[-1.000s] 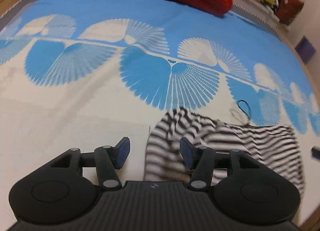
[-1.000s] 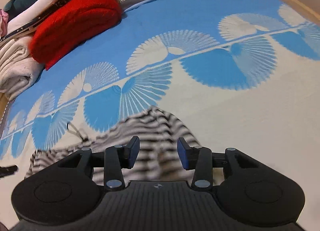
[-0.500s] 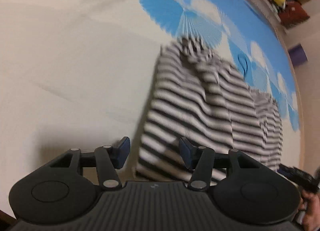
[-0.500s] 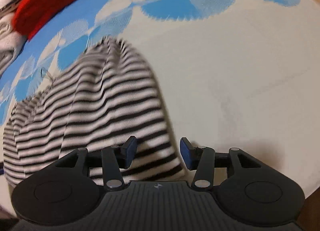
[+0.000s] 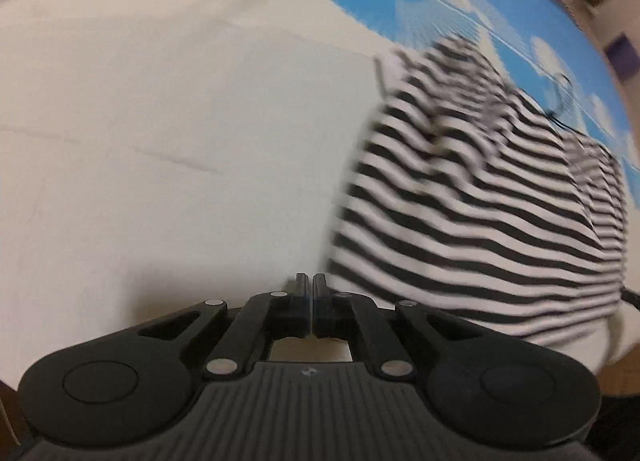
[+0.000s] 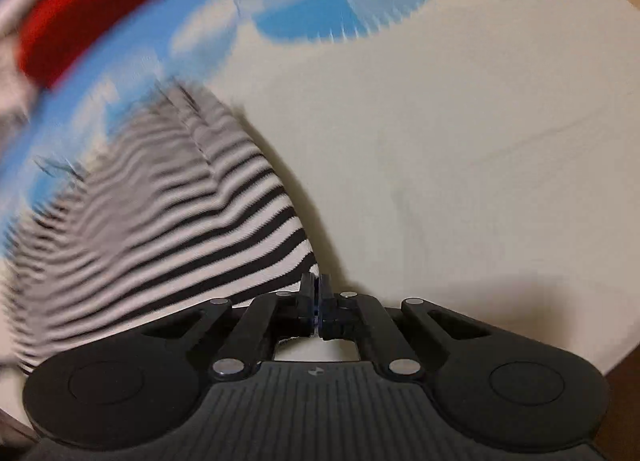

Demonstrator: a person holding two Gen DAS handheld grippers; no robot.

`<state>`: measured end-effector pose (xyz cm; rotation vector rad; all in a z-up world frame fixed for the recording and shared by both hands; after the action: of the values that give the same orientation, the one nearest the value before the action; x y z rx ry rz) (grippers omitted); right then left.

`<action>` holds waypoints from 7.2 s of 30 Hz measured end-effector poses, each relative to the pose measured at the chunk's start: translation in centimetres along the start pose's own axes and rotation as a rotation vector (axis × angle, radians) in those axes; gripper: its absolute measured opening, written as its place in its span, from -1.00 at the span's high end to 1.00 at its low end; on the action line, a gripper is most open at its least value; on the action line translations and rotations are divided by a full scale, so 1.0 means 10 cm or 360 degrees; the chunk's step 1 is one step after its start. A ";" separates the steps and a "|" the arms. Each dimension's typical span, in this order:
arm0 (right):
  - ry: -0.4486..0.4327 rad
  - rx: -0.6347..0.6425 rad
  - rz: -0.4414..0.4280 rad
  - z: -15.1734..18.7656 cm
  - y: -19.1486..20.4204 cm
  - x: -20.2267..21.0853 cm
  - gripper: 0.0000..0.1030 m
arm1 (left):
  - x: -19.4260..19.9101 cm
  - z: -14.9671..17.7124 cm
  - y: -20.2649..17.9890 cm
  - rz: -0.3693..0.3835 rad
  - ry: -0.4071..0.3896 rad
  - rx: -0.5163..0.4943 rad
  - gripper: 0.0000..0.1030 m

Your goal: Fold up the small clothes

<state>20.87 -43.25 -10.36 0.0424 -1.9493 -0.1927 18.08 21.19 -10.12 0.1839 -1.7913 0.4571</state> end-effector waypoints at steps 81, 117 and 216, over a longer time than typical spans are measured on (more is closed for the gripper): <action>-0.0810 0.0238 0.0050 -0.23 1.43 0.86 -0.06 | 1.50 -0.11 -1.27 0.0097 -0.1119 -0.0308 -0.03; -0.0743 0.0550 0.0068 0.43 2.31 0.66 0.15 | 1.36 0.03 -0.35 0.0051 -0.0986 -0.0088 -0.14; -0.0225 -0.0335 -0.0746 -0.67 0.72 -0.18 0.57 | 0.39 0.27 -1.98 0.0267 -0.0641 -0.0469 -0.38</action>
<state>28.17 -36.66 -8.45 0.3559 -2.0237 -0.7253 21.68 2.53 -2.82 -0.0888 -2.2563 0.2802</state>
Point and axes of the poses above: each gripper's, at about its wrist camera, not at the fingertips, and x roughly against the way its jaws point, y to its left, z to its underside, the point moved 8 cm from there along -x, roughly the way its jaws point, and after that the axes turned 9 degrees about x, right-handed, at the moved point
